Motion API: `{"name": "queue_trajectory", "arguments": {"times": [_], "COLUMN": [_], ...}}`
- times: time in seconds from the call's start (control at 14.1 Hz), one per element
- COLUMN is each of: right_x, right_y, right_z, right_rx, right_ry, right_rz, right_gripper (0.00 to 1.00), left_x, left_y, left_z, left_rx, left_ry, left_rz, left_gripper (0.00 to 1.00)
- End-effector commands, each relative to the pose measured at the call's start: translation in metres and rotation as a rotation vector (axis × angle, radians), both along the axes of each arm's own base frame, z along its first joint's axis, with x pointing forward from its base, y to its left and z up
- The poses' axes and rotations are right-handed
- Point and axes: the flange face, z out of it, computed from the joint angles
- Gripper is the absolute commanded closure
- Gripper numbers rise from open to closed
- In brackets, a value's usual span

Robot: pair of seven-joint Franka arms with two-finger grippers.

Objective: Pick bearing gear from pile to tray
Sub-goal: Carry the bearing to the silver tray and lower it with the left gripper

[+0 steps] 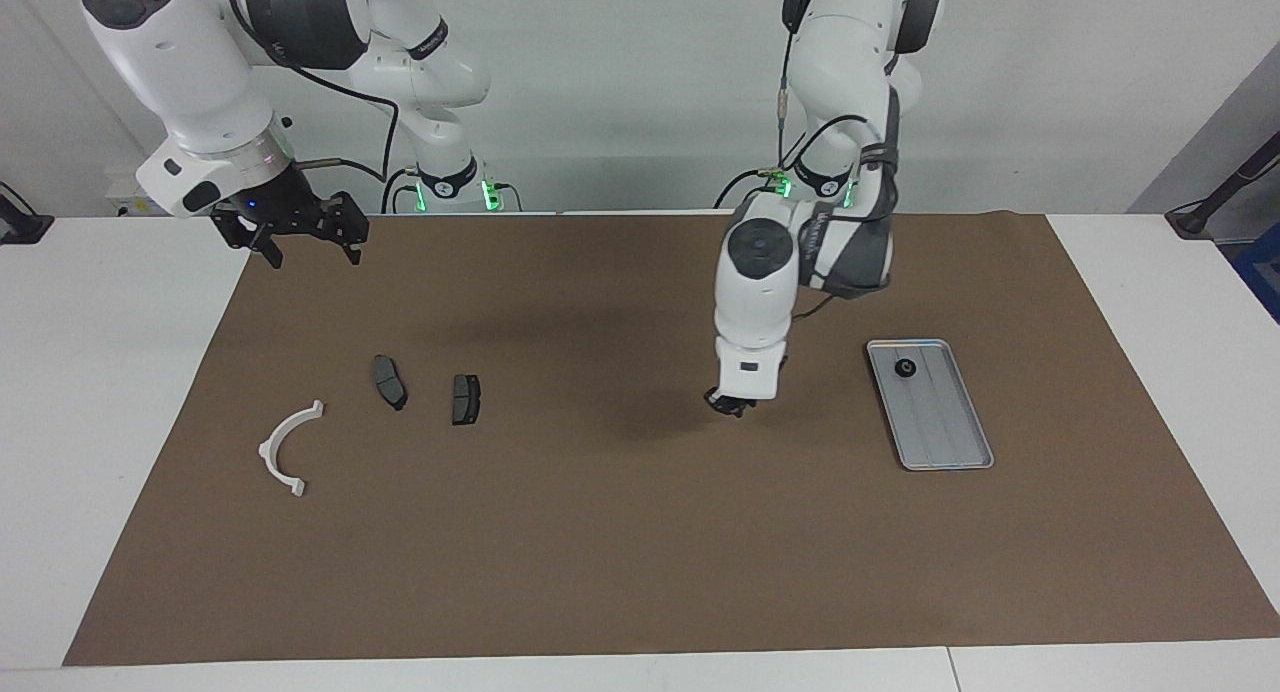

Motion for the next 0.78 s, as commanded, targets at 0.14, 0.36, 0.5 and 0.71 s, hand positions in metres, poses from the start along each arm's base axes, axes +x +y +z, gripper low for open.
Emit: {"name": "queue_trajectory", "arguments": {"times": [0.14, 0.36, 0.5, 0.71], "right_x": [-0.006, -0.007, -0.007, -0.007], "right_y": [-0.004, -0.011, -0.011, -0.008], "right_z": [-0.002, -0.003, -0.003, -0.003], "right_rx": [-0.010, -0.012, -0.012, -0.012], "right_ry": [0.010, 0.012, 0.012, 0.012], "right_rz": [-0.042, -0.052, -0.052, -0.048], "right_gripper": [0.00, 0.00, 0.00, 0.00], "left_x": [0.017, 0.023, 0.026, 0.024], "left_y": [0.134, 0.186, 0.210, 0.242], "left_z": [-0.005, -0.016, -0.021, -0.040], "left_rx": [-0.011, -0.014, -0.011, -0.010], "left_ry": [0.018, 0.011, 0.008, -0.007], "left_rz": [-0.162, -0.238, -0.297, -0.299], "left_gripper": [1.00, 1.00, 1.00, 1.00]}}
